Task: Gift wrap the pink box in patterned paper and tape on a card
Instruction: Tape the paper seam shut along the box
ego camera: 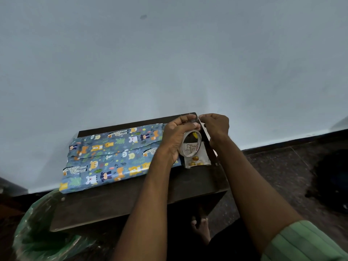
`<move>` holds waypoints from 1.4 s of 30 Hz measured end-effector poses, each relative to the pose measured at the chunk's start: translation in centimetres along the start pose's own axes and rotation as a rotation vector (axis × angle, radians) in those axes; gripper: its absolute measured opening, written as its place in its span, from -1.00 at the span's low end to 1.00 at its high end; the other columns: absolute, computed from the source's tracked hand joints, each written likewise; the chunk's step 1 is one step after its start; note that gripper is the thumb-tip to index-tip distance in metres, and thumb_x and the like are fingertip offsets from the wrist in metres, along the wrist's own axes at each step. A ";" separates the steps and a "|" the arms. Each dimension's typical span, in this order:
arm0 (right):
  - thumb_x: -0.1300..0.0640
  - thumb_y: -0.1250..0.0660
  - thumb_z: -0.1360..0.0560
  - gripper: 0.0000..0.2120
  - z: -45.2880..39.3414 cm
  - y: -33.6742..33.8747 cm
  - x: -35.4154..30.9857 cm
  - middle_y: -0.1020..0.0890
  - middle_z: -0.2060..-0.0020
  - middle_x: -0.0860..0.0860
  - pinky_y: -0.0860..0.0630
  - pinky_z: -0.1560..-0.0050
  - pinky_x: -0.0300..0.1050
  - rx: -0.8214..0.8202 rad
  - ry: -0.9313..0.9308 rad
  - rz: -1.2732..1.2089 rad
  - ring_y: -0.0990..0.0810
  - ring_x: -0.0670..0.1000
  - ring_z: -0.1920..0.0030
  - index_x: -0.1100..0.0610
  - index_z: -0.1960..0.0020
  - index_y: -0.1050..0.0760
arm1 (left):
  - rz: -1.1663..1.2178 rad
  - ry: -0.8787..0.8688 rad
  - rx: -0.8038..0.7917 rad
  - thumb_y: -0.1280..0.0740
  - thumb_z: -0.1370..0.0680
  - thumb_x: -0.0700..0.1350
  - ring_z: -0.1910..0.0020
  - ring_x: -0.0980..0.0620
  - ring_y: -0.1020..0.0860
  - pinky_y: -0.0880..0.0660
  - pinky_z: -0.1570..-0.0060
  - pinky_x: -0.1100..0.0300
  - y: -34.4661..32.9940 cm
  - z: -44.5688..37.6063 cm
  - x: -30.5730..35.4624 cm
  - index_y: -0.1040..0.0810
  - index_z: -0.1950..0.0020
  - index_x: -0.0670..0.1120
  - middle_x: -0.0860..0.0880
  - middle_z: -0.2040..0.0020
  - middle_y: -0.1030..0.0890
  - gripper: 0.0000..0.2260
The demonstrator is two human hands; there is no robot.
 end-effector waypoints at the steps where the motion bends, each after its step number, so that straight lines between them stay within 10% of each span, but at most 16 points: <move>1: 0.23 -0.52 -0.45 -0.88 -0.2 0.1 0.2 -0.74 0.21 0.02 -0.54 0.25 -0.24 0.003 -0.004 0.002 -0.67 -0.05 0.20 0.09 0.25 -0.70 | 0.007 0.007 0.002 -0.47 -0.53 -0.38 0.08 -0.09 -0.71 -0.67 -0.06 0.05 -0.3 -0.2 -0.2 -0.70 -0.14 -0.17 -0.21 0.00 -0.73 -0.78; 10: 0.23 -0.53 -0.34 -0.93 -2.5 -0.7 1.7 -0.74 0.34 0.04 -0.74 0.08 0.08 0.028 -0.074 0.054 -0.76 0.10 0.20 0.14 0.31 -0.71 | 0.089 0.026 0.014 -0.44 -0.55 -0.39 0.12 -0.05 -0.72 -0.66 -0.09 0.05 -1.1 -1.5 -1.1 -0.68 -0.13 -0.17 -0.17 0.07 -0.74 -0.79; 42: 0.32 -0.39 -0.39 -0.78 -3.3 -0.4 2.6 -0.59 0.44 0.08 -0.49 0.31 -0.13 0.076 -0.170 0.052 -0.54 0.04 0.39 0.19 0.42 -0.52 | 0.072 0.023 -0.006 -0.43 -0.57 -0.36 0.06 -0.05 -0.72 -0.68 -0.04 0.11 -0.2 -1.5 -0.7 -0.69 -0.16 -0.16 -0.14 0.08 -0.74 -0.79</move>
Point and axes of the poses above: each hand's wrist, its own z-axis away from the middle knuckle, its own y-axis out of the back of the hand, x = y × z, the point moved 7 cm from there along -z, towards the middle knuckle
